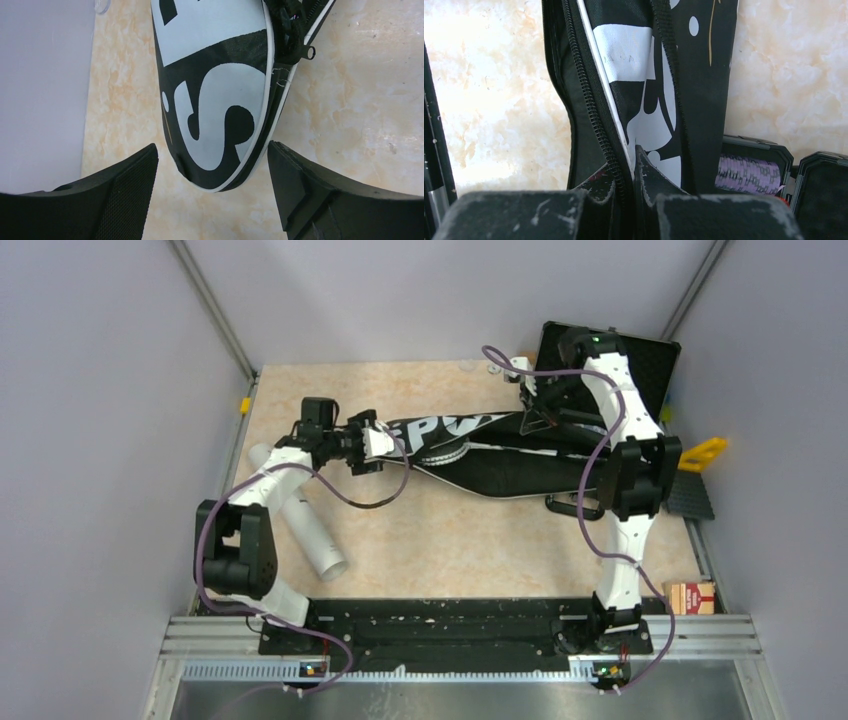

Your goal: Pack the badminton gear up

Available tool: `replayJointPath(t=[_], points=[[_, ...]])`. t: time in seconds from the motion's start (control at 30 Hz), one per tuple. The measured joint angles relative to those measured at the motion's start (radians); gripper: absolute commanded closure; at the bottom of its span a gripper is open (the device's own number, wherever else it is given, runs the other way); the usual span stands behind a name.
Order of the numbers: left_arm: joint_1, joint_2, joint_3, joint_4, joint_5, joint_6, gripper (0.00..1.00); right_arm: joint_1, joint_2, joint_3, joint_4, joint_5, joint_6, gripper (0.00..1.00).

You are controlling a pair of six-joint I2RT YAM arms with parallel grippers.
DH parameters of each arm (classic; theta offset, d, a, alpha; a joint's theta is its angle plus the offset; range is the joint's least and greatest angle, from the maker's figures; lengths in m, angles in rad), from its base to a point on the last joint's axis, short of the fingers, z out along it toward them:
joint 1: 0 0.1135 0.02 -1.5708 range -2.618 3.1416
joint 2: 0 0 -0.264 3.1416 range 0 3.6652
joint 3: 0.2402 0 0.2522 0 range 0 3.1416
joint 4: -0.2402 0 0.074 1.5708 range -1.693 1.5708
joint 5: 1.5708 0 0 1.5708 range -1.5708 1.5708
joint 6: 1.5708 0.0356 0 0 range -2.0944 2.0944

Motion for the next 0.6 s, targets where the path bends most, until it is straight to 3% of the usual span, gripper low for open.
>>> replayJointPath(t=[0.23,0.37,0.47,0.53,0.57,0.6], points=[[0.000,0.117,0.109,-0.156,0.050,0.140,0.17,0.000,0.000,0.008,-0.003,0.002,0.014,1.00],[-0.005,0.147,0.128,-0.232,0.070,0.196,0.26,0.000,0.000,0.021,-0.005,0.002,0.024,1.00],[-0.014,0.163,0.131,-0.227,0.068,0.175,0.45,0.000,0.000,0.021,-0.007,0.001,0.024,1.00],[-0.025,0.172,0.134,-0.195,0.058,0.147,0.71,0.000,0.000,0.021,-0.008,0.001,0.024,1.00],[-0.030,0.174,0.134,-0.184,0.052,0.131,0.91,0.000,0.000,0.021,-0.007,0.001,0.024,1.00],[-0.036,0.174,0.134,-0.168,0.043,0.122,1.00,-0.001,0.000,0.021,-0.007,0.001,0.026,0.94]])
